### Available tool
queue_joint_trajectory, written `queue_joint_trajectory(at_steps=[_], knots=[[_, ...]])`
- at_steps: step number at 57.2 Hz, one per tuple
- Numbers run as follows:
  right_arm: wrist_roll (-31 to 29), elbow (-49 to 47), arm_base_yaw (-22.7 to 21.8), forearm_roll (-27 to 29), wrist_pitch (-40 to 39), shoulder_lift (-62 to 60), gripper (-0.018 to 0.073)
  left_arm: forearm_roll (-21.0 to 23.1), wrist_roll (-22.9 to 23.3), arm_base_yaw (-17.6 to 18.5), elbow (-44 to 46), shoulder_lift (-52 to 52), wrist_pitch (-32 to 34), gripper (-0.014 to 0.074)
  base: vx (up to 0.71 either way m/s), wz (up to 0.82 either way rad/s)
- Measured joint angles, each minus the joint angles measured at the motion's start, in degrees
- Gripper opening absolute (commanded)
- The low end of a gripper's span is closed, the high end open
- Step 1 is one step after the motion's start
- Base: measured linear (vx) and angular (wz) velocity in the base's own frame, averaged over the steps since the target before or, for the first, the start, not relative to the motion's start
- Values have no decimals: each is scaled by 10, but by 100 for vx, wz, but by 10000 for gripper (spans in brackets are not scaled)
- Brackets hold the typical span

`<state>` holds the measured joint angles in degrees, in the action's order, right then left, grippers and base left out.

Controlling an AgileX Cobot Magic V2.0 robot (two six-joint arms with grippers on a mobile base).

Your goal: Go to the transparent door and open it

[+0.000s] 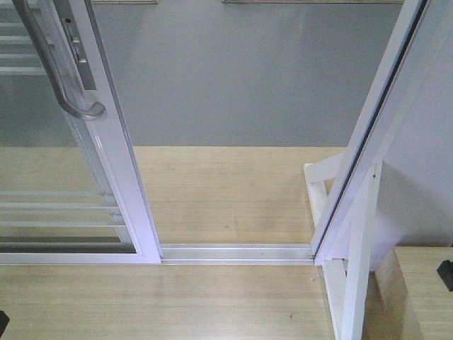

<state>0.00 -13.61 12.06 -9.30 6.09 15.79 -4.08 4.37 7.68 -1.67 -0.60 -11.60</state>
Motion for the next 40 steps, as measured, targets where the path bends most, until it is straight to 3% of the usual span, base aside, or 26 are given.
queue_joint_trajectory(at_steps=[40], knots=[[0, 0, 0, 0, 0, 0, -6, 0, 0, 0, 0, 0, 0, 0, 0, 0]])
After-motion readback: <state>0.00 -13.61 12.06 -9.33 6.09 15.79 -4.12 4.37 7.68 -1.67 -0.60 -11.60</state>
